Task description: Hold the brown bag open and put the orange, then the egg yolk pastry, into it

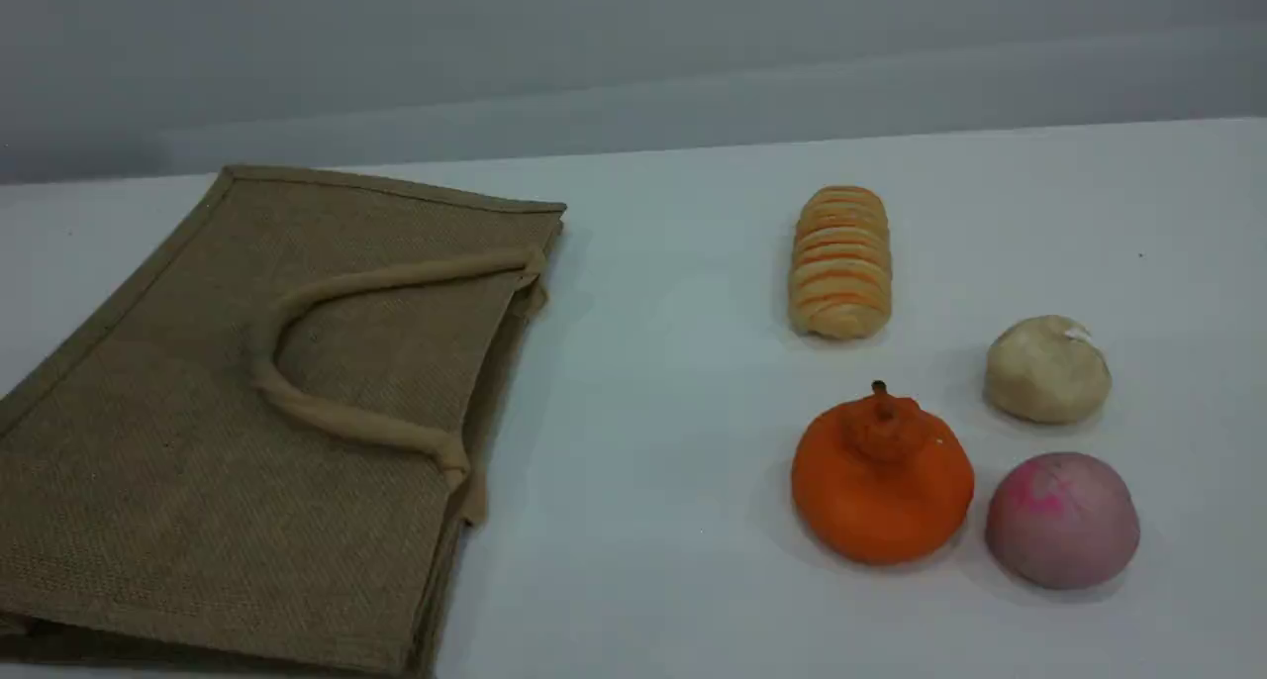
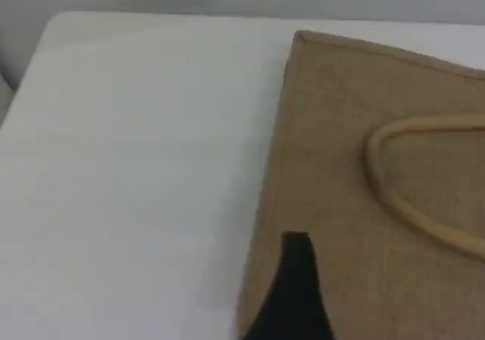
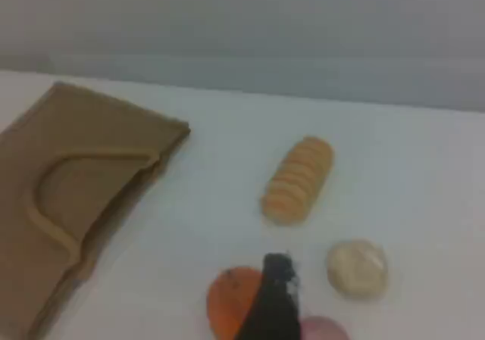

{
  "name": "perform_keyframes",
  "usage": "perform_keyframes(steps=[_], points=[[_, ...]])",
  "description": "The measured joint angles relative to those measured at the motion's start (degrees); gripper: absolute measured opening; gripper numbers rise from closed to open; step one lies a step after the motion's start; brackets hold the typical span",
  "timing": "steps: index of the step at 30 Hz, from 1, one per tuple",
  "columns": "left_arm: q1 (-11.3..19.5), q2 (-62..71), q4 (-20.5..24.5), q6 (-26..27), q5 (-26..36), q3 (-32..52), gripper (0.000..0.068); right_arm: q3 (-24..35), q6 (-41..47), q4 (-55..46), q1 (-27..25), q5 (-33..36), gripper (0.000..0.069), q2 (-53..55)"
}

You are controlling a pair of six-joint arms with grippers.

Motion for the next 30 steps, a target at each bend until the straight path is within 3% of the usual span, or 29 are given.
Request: perform_keyframes(steps=[12,30], points=[[0.0,33.1,0.2,-0.9,-4.5,-12.2,0.0557,-14.5,-0.4,-1.5,0.0,-1.3,0.059,21.7],[0.0,58.3,1.2,-4.0,-19.5,-13.6,0.0553,-15.1,-0.2,-1.3,0.0,-9.4,0.059,36.6]])
